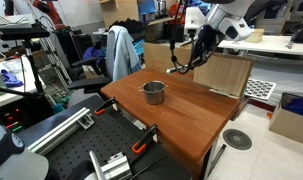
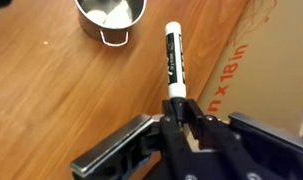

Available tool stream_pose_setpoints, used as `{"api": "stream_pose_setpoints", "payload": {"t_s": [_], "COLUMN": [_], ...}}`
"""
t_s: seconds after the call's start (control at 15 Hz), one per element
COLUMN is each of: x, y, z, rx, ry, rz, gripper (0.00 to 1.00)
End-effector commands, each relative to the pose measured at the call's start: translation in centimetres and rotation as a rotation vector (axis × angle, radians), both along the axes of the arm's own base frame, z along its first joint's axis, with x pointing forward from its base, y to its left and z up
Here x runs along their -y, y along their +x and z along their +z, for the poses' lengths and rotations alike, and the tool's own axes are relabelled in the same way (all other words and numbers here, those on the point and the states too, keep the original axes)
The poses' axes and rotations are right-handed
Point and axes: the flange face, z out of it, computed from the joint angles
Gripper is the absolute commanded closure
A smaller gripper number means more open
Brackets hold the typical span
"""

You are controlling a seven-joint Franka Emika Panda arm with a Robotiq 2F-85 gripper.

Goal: Remove the marker from the silver cup and place it on the table

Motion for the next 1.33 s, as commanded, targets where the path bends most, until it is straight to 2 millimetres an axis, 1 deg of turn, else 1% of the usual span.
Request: {"api": "stream_pose_setpoints", "payload": {"t_s": [0.0, 0.4, 0.8, 1.07, 1.2, 1.27], "x": [1.3, 2.6, 3.1, 3.2, 3.1, 3.0], "y": [1.8, 2.9, 4.2, 5.2, 5.5, 5.7], "z": [-2.3, -6.1, -9.8, -11.3, -11.7, -11.3], "rx": [-0.091, -0.172, -0.232, -0.241, -0.249, -0.243], "ry": [-0.054, -0.174, -0.245, -0.301, -0.313, -0.319], "rz": [-0.056, -0.091, -0.123, -0.143, -0.139, -0.133], "gripper": [0.95, 0.95, 0.95, 0.95, 0.95, 0.95]}}
